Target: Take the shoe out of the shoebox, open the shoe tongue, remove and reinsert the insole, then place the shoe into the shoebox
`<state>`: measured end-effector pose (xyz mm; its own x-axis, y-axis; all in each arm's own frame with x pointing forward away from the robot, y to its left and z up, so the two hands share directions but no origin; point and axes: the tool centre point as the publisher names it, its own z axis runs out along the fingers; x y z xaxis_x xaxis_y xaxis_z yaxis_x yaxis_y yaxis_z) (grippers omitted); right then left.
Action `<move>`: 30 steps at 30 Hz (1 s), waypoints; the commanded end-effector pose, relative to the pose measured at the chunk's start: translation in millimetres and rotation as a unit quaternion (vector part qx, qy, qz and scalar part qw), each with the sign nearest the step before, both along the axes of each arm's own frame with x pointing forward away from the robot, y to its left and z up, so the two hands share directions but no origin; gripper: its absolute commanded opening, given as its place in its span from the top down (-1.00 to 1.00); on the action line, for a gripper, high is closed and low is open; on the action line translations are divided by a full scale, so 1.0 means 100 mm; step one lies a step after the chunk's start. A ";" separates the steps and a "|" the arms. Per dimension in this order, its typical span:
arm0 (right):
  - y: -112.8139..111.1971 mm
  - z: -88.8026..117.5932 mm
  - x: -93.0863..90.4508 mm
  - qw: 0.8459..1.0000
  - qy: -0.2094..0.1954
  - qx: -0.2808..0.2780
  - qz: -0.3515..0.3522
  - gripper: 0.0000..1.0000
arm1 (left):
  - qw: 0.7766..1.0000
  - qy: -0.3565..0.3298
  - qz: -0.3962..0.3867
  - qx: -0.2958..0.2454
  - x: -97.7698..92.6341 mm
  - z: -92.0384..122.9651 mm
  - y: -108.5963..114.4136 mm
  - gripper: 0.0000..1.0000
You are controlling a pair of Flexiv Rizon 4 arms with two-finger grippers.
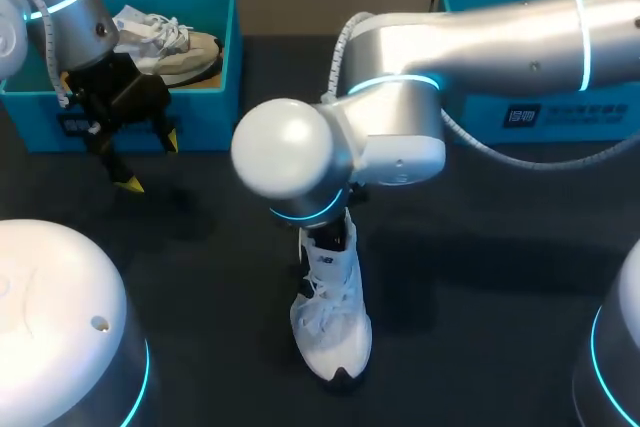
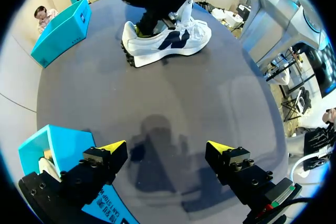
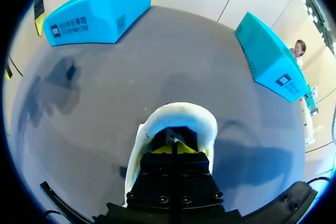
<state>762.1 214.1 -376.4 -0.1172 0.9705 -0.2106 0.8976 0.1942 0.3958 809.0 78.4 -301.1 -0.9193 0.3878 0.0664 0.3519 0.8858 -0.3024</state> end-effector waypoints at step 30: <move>-0.06 0.02 -0.07 0.990 -0.010 -0.131 -0.056 1.00 | 1.000 -0.001 0.000 0.002 -0.01 0.01 0.00 -1.00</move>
